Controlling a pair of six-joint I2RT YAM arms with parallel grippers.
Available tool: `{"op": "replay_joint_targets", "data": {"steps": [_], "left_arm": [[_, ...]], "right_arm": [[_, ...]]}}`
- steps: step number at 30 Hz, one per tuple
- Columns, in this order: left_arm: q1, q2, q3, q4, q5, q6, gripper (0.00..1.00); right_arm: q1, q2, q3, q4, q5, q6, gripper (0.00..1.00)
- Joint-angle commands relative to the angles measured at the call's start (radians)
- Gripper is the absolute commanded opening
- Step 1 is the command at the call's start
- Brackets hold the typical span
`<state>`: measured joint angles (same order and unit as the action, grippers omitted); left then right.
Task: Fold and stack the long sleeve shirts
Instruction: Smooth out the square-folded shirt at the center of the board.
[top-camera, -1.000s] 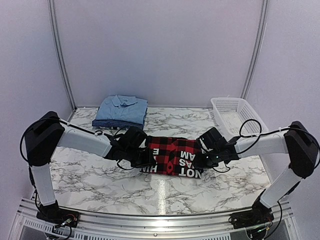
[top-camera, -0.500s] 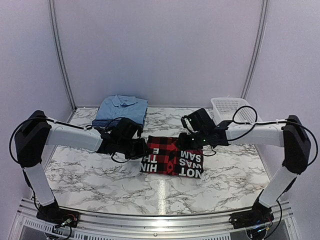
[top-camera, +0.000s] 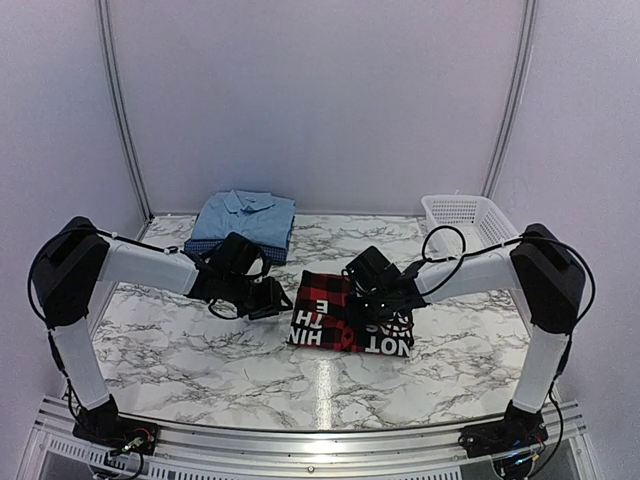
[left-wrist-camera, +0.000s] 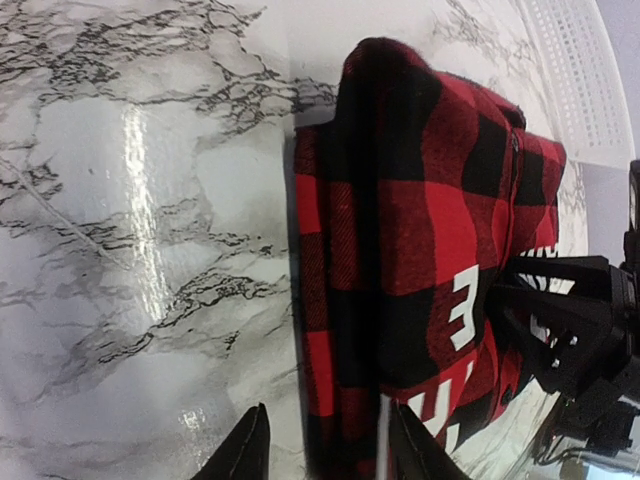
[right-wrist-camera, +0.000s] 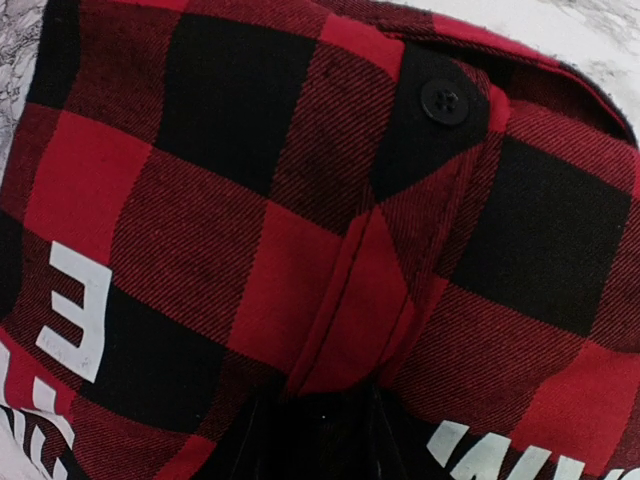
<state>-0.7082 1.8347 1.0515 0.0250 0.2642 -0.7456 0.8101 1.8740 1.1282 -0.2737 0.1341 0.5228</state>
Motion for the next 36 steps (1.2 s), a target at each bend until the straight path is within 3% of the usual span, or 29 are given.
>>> {"op": "replay_joint_targets", "data": {"steps": [1, 8, 12, 17, 21, 31, 36], "left_arm": [[0.007, 0.041, 0.011, 0.0, 0.074, 0.035, 0.46], [0.012, 0.062, -0.012, 0.095, 0.151, -0.002, 0.62], [0.035, 0.045, -0.066, 0.174, 0.166, -0.058, 0.67], [0.038, 0.075, -0.036, 0.156, 0.195, -0.038, 0.72], [0.036, 0.116, 0.0, 0.125, 0.208, -0.027, 0.7], [-0.002, 0.196, 0.104, -0.036, 0.114, -0.003, 0.5], [-0.028, 0.258, 0.19, -0.135, 0.069, 0.006, 0.45]], "right_arm": [[-0.015, -0.018, -0.082, -0.019, 0.03, 0.011, 0.32], [-0.013, -0.067, -0.048, -0.019, 0.0, -0.017, 0.34], [-0.012, -0.08, -0.034, -0.028, -0.009, -0.033, 0.34], [-0.013, -0.099, -0.013, -0.041, -0.017, -0.052, 0.34], [-0.012, -0.118, 0.012, -0.061, -0.014, -0.057, 0.34], [-0.012, -0.205, 0.045, -0.132, 0.046, -0.086, 0.37], [-0.023, -0.224, 0.02, -0.15, 0.086, -0.088, 0.38]]}}
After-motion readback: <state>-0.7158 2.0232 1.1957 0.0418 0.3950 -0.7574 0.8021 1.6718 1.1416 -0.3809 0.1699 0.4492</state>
